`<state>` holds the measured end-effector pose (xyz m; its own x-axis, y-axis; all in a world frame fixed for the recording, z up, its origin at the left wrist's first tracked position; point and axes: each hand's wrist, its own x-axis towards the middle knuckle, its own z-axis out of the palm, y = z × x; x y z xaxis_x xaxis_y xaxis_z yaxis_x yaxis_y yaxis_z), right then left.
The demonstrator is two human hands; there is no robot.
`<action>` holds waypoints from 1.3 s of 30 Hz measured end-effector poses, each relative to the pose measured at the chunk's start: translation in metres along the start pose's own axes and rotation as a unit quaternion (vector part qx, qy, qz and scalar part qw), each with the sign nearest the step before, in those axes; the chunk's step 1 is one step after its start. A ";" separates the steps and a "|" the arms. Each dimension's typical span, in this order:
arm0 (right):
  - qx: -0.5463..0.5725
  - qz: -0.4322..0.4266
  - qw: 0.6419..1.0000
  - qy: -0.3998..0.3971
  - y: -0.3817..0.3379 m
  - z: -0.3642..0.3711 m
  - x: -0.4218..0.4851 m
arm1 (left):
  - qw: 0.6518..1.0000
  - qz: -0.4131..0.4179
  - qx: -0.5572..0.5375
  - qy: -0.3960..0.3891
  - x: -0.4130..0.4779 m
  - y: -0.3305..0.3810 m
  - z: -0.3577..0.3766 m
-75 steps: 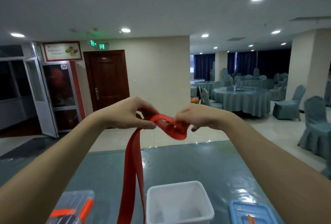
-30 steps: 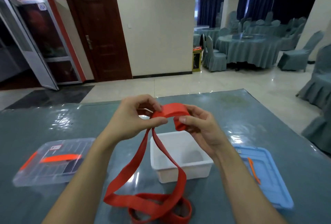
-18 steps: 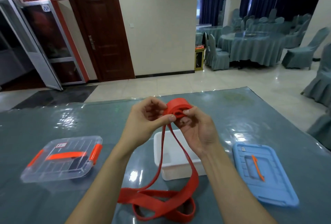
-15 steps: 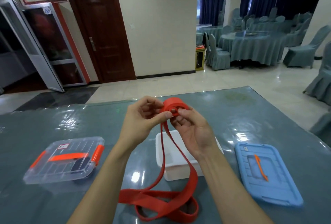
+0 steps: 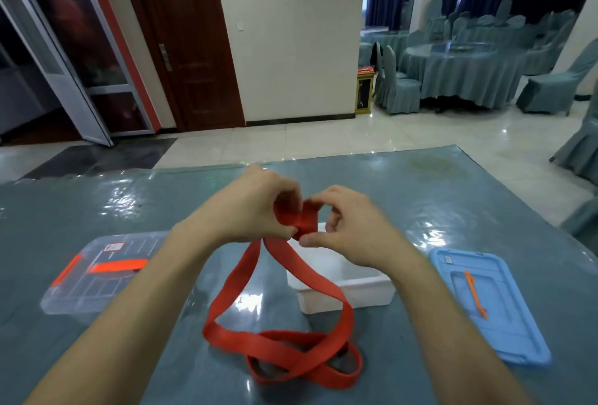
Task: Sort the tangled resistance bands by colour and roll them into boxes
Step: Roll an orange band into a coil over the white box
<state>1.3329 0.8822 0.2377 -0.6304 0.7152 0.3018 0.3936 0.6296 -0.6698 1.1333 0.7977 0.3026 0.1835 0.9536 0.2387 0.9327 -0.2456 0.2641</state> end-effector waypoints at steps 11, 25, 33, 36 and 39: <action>0.438 0.047 0.897 0.011 0.025 0.025 -0.033 | 0.917 -0.055 -0.372 0.133 -0.035 -0.021 0.062; 0.289 0.082 0.949 -0.095 0.032 0.025 -0.031 | 0.964 -0.124 -0.230 0.046 -0.037 -0.022 0.052; -0.110 -0.020 0.989 -0.092 -0.003 0.027 -0.006 | 0.989 -0.056 0.124 -0.052 -0.009 0.006 0.032; -0.009 -0.006 0.998 -0.066 0.000 0.019 -0.010 | 0.996 -0.062 0.037 -0.049 -0.014 -0.005 0.032; 0.194 0.044 0.980 -0.017 0.012 0.007 -0.013 | 0.948 -0.089 -0.303 0.030 -0.030 -0.030 0.037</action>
<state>1.3414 0.8781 0.2212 -0.6297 0.7472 0.2128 0.1672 0.3978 -0.9021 1.1110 0.7832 0.2526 0.0048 0.9822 0.1876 0.5936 -0.1538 0.7899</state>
